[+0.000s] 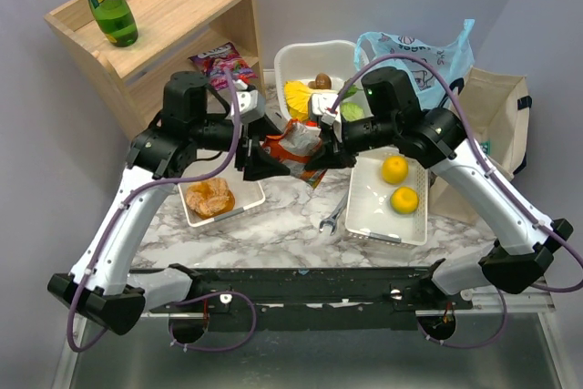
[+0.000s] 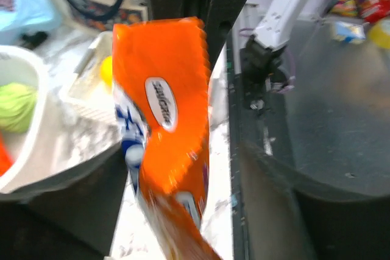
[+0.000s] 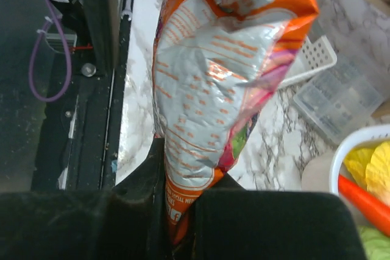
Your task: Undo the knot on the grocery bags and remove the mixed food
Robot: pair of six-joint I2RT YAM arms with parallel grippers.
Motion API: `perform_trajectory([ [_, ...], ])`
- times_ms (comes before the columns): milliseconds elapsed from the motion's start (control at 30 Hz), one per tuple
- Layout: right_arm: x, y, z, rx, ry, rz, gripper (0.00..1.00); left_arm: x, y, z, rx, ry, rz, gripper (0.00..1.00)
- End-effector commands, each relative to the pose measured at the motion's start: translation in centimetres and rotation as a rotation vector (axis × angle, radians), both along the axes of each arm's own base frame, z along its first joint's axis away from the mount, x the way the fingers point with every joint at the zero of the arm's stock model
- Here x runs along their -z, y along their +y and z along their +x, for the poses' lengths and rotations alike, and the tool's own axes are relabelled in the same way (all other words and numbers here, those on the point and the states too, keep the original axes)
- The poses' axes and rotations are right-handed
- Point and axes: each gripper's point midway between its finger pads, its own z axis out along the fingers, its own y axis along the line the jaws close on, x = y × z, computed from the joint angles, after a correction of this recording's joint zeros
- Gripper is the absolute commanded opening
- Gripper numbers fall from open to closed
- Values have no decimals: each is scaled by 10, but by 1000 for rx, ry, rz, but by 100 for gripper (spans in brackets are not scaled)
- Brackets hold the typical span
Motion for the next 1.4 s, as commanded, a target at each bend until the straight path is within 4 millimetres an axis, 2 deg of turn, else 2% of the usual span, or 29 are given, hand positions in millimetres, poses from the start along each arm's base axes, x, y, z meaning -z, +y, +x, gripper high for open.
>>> perform_trajectory([
  [0,4,-13,9,74,-73,-16,1,-9,27,-8,-118,-103,21,76],
  [100,3,-11,4,59,-60,13,1,-12,30,-8,-166,-140,-7,76],
  [233,2,-5,1,29,-58,40,1,-13,26,9,-239,-146,-22,76],
  [333,-1,-3,0,6,-111,54,1,-7,19,21,-282,-112,11,92],
  [400,-2,0,-4,-4,-140,62,1,-1,17,26,-308,-88,34,95],
  [433,-2,2,-6,-8,-145,67,0,0,15,22,-285,-74,40,91],
  [467,-3,3,-6,-5,-154,75,1,0,12,15,-244,-58,37,82],
  [533,-2,4,-7,-1,-162,83,1,-5,10,-3,-170,-19,17,58],
  [633,-2,5,-3,22,-167,97,1,-11,13,-13,-175,25,-18,18],
  [700,0,3,3,85,-138,101,10,-13,21,-15,-214,20,-23,1],
  [733,1,1,5,119,-123,101,26,-13,27,-15,-239,8,-15,0],
  [800,6,-4,11,216,-67,102,67,-16,40,-10,-325,-31,15,0],
  [833,9,-8,17,270,-51,97,82,-18,48,-3,-389,-59,39,0],
  [867,10,-11,19,317,-29,102,89,-18,58,7,-468,-94,77,0],
  [900,11,-15,25,373,-16,107,93,-19,69,18,-543,-137,118,0],
  [967,11,-21,32,448,-4,111,95,-23,100,50,-755,-225,221,0],
  [1067,11,-26,39,499,4,121,96,-27,160,98,-1071,-386,441,0],
  [1167,11,-27,43,514,5,124,97,-29,200,128,-1239,-534,646,0],
  [1300,8,-28,47,519,-14,125,97,-24,228,154,-1348,-645,839,0],
  [1367,7,-27,47,513,-15,125,97,-25,234,165,-1378,-693,884,0],
])
